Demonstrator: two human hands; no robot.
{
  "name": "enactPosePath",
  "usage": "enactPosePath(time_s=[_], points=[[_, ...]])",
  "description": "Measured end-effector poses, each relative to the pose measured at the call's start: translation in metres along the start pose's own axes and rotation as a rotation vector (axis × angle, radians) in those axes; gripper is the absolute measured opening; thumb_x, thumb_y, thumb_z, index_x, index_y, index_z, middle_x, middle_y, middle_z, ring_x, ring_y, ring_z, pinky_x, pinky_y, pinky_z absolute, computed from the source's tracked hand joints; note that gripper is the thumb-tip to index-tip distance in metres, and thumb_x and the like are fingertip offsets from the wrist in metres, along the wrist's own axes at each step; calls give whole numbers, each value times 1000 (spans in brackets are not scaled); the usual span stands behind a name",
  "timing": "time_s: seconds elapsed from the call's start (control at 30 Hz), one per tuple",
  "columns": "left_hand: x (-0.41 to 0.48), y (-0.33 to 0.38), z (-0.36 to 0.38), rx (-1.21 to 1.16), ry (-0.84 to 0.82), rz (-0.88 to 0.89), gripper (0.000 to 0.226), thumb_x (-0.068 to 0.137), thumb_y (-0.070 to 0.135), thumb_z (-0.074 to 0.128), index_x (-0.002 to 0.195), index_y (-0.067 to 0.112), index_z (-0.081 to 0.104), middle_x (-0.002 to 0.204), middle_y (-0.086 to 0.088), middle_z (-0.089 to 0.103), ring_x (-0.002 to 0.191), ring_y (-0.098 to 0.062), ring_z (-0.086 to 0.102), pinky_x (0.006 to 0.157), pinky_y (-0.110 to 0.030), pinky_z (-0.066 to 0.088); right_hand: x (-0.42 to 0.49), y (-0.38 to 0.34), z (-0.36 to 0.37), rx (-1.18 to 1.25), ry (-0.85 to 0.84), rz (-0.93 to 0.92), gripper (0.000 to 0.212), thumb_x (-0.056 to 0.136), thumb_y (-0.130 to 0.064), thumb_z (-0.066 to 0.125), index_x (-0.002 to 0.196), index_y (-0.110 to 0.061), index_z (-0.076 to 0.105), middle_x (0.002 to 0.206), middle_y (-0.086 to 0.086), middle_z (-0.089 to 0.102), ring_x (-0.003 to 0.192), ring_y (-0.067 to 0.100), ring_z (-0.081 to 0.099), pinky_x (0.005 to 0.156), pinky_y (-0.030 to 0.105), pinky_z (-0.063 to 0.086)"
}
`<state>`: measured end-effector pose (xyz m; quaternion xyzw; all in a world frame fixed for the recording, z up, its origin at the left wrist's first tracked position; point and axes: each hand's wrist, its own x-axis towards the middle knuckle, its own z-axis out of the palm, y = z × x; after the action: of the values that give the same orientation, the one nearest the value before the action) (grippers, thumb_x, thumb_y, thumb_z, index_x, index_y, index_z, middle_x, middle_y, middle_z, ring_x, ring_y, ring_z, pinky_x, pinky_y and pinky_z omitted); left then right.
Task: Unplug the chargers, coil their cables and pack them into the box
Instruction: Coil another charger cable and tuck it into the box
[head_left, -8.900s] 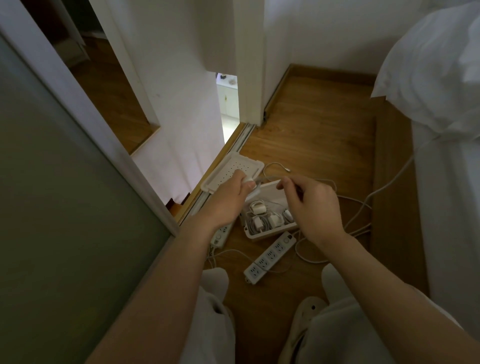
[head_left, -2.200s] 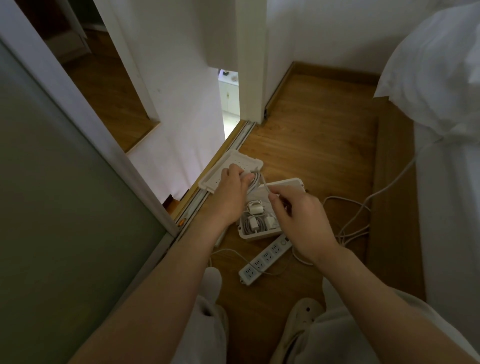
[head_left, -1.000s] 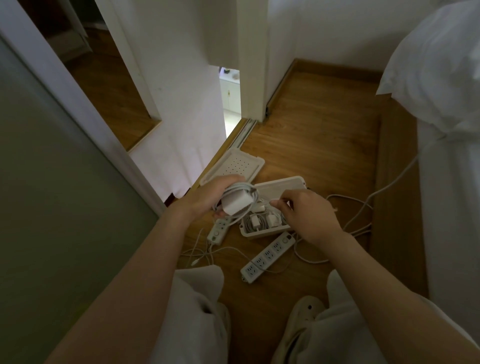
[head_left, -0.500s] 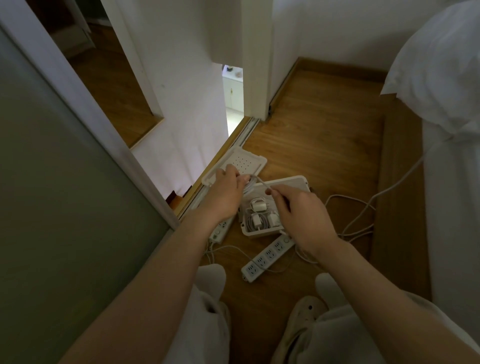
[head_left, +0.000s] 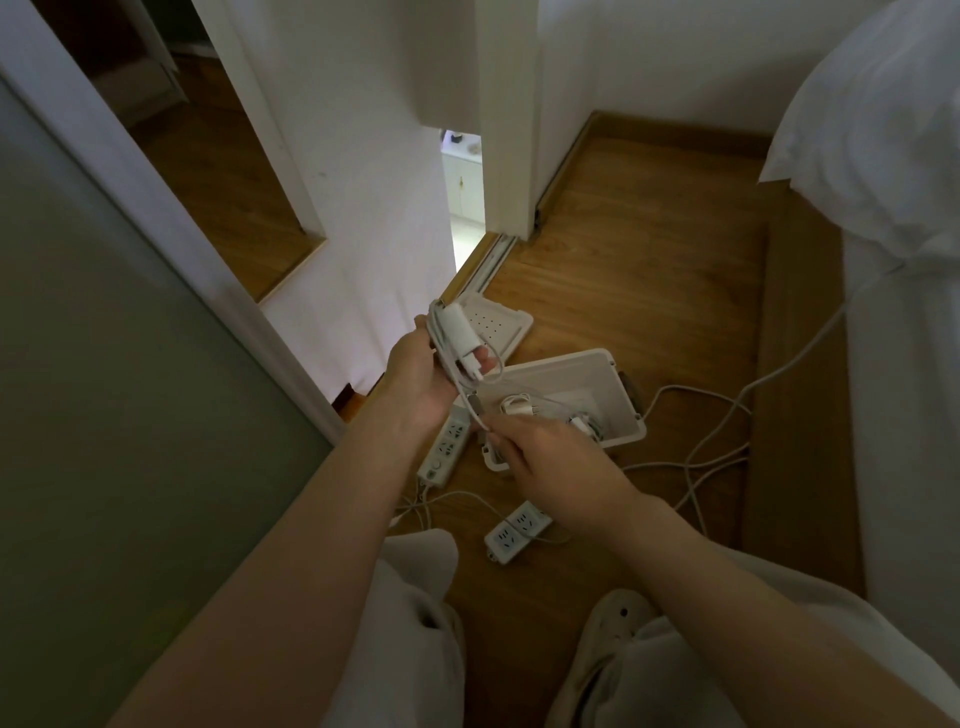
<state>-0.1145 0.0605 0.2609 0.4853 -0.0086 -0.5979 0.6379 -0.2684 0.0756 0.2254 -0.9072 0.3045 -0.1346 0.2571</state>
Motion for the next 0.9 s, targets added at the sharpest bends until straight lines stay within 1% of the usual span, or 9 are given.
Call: enactPosePath(time_s=[0.07, 0.23, 0.37, 0.5, 0.6, 0.67, 0.73, 0.8, 0.9], points=[[-3, 1, -1, -85, -62, -21, 26, 101, 23, 36, 102, 4, 53, 88, -18, 55, 70, -24, 53, 46, -29, 55, 2, 6, -2, 22, -1, 43, 32, 100, -21, 37, 128, -22, 53, 103, 4, 64, 88, 19, 60, 74, 33, 50], [-10, 1, 3, -4, -176, -9, 24, 99, 15, 36, 94, 6, 57, 84, -14, 57, 71, -22, 54, 46, -22, 49, 6, 13, -7, -50, 11, 111, 28, 100, -26, 37, 117, -23, 59, 99, 1, 63, 89, 20, 59, 71, 34, 48], [-10, 4, -1, 277, -176, 85, 33, 99, 21, 34, 82, 10, 60, 63, -6, 61, 54, -18, 51, 49, -26, 37, 5, 18, -12, -109, 29, 147, 28, 99, -32, 38, 106, -20, 63, 86, -5, 54, 79, 13, 53, 65, 27, 39], [-8, 3, -7, 599, -183, 177, 38, 100, 33, 34, 79, 13, 58, 56, -3, 57, 44, -17, 48, 39, -21, 32, 6, 25, -17, -126, 41, 200, 32, 98, -38, 40, 102, -18, 65, 90, 0, 59, 82, 17, 56, 68, 29, 46], [-11, 2, -7, 859, -181, 202, 40, 100, 38, 32, 82, 11, 56, 44, 2, 53, 33, -12, 47, 31, -15, 29, 6, 27, -20, -177, 46, 203, 33, 97, -40, 41, 103, -17, 64, 93, 0, 57, 85, 16, 54, 68, 26, 42], [-12, 3, -9, 1000, -175, 242, 43, 100, 40, 32, 91, 7, 58, 50, 0, 55, 34, -11, 49, 32, -15, 30, 6, 27, -23, -205, 60, 202, 32, 97, -40, 41, 104, -18, 64, 93, -1, 57, 85, 14, 53, 66, 23, 36], [-11, 5, -13, 1130, -149, 300, 44, 100, 41, 35, 99, 5, 60, 68, -6, 60, 46, -11, 56, 35, -17, 35, 6, 28, -26, -231, 85, 204, 31, 96, -40, 42, 103, -19, 64, 93, -3, 57, 83, 12, 52, 65, 22, 34], [-10, 4, -17, 1218, -132, 331, 39, 99, 39, 39, 96, 8, 62, 81, -6, 60, 58, -13, 59, 38, -17, 38, 7, 32, -29, -244, 123, 227, 31, 96, -40, 43, 102, -18, 65, 91, -3, 58, 81, 11, 52, 64, 21, 35], [-6, 2, -24, 1352, -140, 360, 35, 98, 39, 41, 90, 12, 63, 83, -4, 59, 66, -16, 58, 47, -21, 40, 7, 36, -34, -246, 192, 242, 30, 96, -38, 46, 99, -16, 67, 86, -3, 57, 76, 11, 51, 62, 22, 36]])
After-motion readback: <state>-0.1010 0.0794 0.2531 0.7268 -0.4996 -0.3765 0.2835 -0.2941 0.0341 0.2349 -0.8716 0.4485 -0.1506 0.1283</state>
